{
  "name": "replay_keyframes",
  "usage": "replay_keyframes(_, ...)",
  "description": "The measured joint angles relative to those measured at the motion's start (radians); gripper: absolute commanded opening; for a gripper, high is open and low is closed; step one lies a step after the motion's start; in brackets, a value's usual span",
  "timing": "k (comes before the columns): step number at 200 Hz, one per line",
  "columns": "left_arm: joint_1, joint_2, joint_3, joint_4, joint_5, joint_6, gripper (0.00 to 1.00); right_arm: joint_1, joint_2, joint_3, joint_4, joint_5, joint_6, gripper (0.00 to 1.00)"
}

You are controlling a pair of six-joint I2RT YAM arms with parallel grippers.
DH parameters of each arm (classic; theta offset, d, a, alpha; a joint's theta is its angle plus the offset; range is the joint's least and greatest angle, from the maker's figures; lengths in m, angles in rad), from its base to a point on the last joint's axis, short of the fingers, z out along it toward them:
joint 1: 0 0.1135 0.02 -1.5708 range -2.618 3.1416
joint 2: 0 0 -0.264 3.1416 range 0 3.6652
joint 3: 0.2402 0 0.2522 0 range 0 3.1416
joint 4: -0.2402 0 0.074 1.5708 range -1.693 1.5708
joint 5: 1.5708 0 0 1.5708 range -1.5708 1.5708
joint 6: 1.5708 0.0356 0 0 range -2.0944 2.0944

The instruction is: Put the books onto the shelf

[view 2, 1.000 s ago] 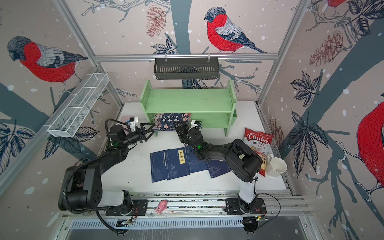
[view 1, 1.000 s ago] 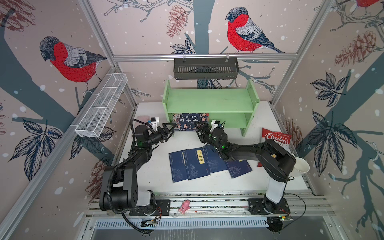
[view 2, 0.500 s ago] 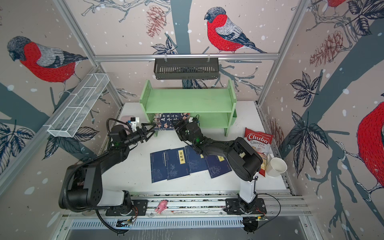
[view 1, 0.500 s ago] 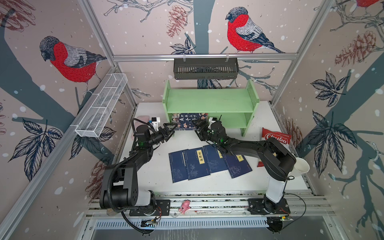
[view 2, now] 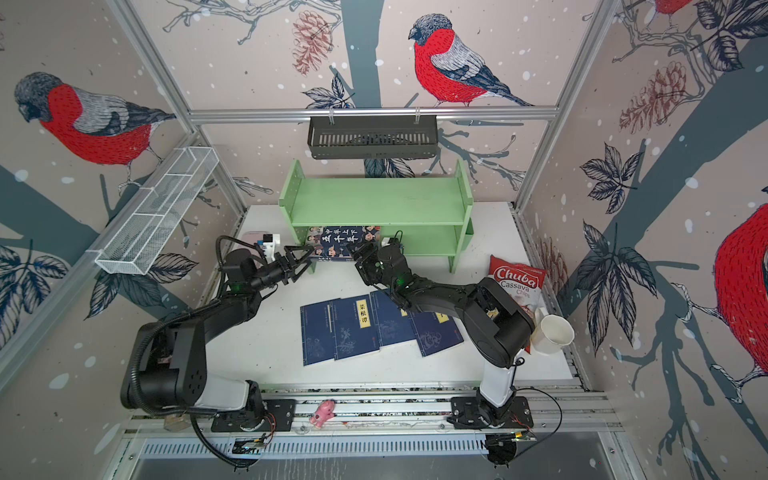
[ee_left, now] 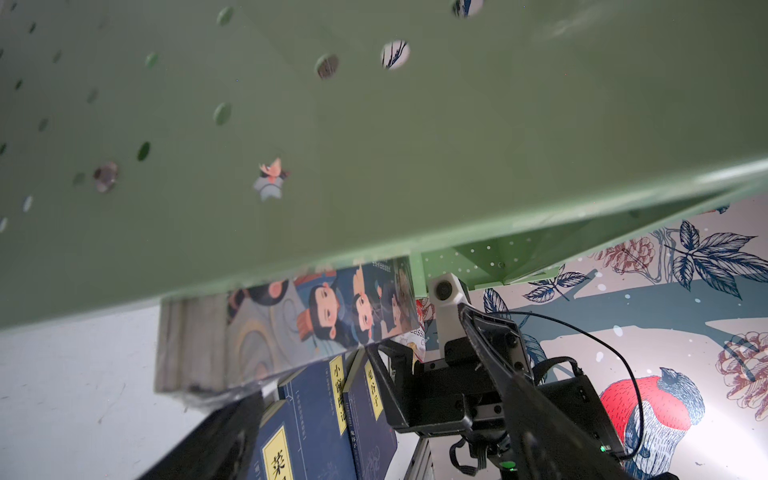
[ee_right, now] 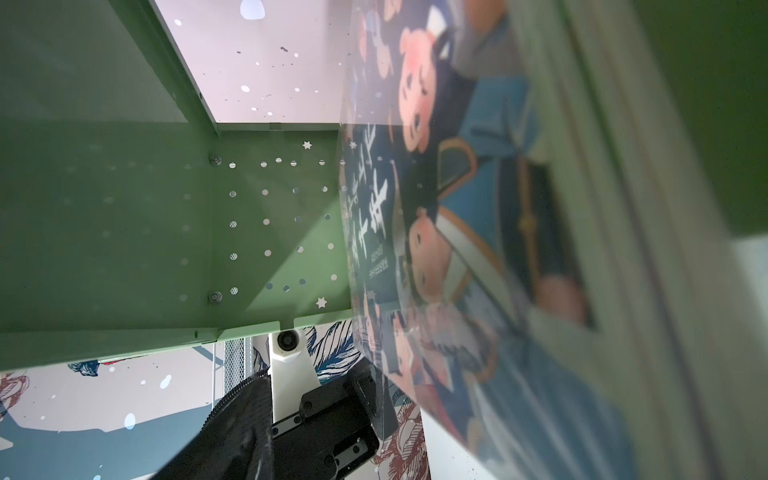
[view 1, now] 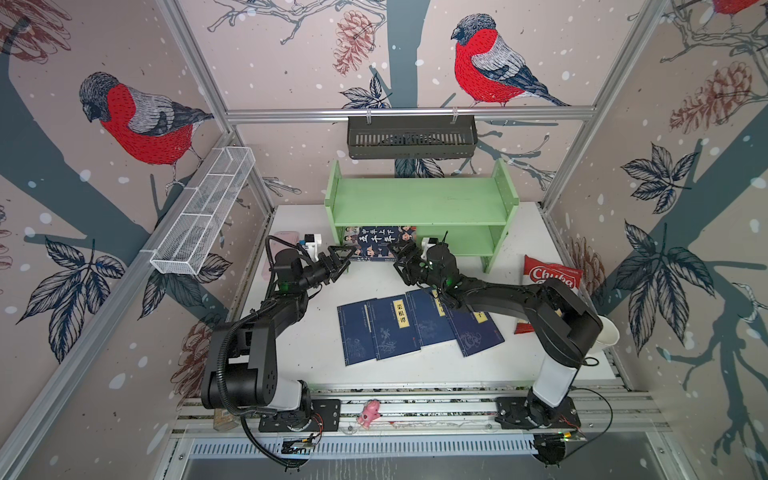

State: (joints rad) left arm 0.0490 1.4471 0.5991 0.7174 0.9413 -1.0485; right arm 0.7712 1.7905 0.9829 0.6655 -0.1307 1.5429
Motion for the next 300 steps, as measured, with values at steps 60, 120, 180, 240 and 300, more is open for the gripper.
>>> replay_keyframes(60, -0.005, 0.013, 0.002, 0.013, -0.003, -0.002, 0.90, 0.007, -0.057, -0.043, -0.009, 0.001, -0.008, 0.80)
replay_keyframes(120, -0.005, 0.024, 0.018, 0.015, -0.011, -0.002, 0.90, 0.000, -0.023, -0.040, 0.029, -0.014, -0.024, 0.78)
replay_keyframes(180, -0.005, 0.038, 0.019, 0.016, -0.025, 0.005, 0.90, -0.009, -0.003, -0.039, 0.076, -0.024, -0.022, 0.78)
replay_keyframes(240, -0.005, 0.037, 0.012, 0.023, -0.028, 0.009, 0.90, -0.035, 0.006, -0.001, 0.069, -0.062, -0.030, 0.78)
replay_keyframes(300, -0.005, 0.026, 0.009, 0.028, -0.027, 0.010, 0.90, -0.032, 0.014, -0.019, 0.076, -0.073, -0.031, 0.78)
